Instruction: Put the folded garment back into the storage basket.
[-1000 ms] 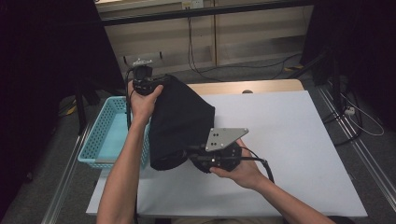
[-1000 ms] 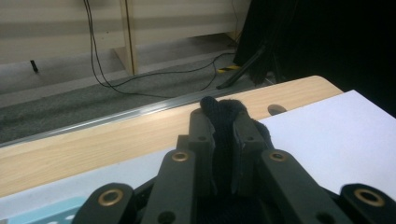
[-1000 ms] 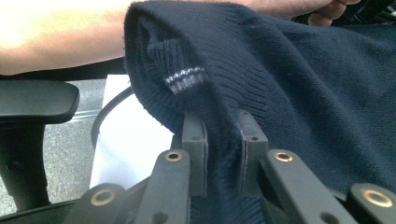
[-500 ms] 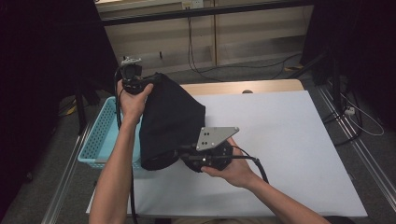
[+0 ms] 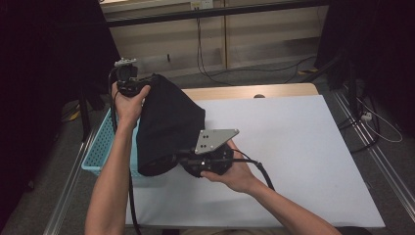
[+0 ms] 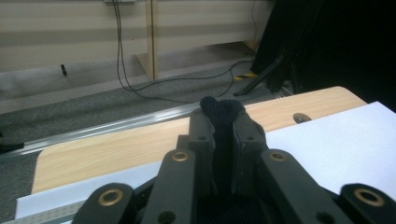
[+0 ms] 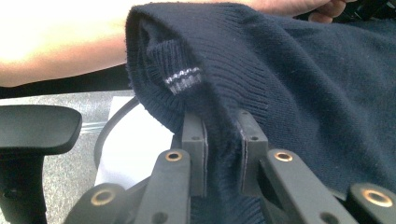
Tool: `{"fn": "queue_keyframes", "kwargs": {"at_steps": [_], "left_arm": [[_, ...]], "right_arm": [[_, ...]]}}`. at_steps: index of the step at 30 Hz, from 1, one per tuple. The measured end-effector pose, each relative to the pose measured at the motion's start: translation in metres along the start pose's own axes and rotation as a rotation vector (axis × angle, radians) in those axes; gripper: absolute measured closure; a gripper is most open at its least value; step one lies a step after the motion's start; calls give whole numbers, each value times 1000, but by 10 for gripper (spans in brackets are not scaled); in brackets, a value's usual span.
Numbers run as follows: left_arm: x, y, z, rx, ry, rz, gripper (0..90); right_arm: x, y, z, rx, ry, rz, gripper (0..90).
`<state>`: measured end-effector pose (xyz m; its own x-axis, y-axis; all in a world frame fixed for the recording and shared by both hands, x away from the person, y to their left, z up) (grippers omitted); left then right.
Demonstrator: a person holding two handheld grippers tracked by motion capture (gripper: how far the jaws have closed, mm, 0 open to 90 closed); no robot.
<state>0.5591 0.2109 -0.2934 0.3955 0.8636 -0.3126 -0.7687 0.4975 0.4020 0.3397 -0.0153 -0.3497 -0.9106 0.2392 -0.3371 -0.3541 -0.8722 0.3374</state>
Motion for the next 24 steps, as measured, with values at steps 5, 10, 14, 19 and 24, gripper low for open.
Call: {"fn": "queue_keyframes", "kwargs": {"at_steps": [5, 10, 14, 19, 24], "left_arm": [[10, 0, 2, 1, 17, 16, 814], [15, -2, 6, -6, 23, 23, 814], [19, -3, 10, -12, 27, 22, 814], [21, -4, 13, -18, 28, 25, 814], [27, 3, 19, -27, 25, 42, 814]], "right_arm": [[-4, -9, 1, -2, -10, 2, 775], [-8, -18, 4, -2, -13, 4, 775], [-9, -25, 7, 1, -11, -1, 776], [-12, -30, 8, 5, -13, 2, 775], [-15, -34, 10, 2, -11, 3, 775]]}}
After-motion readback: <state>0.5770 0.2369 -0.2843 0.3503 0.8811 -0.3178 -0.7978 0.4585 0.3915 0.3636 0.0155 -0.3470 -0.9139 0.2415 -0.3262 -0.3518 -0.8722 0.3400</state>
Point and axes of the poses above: each handheld gripper's, and its own axes: y roughly backward along the jaws, z roughly out of its top, x roughly to its left, the point moved 2 cm from there along -y, roughly forward along the jaws, and after that the axes turned 13 degrees about y, right-handed, at the moved point
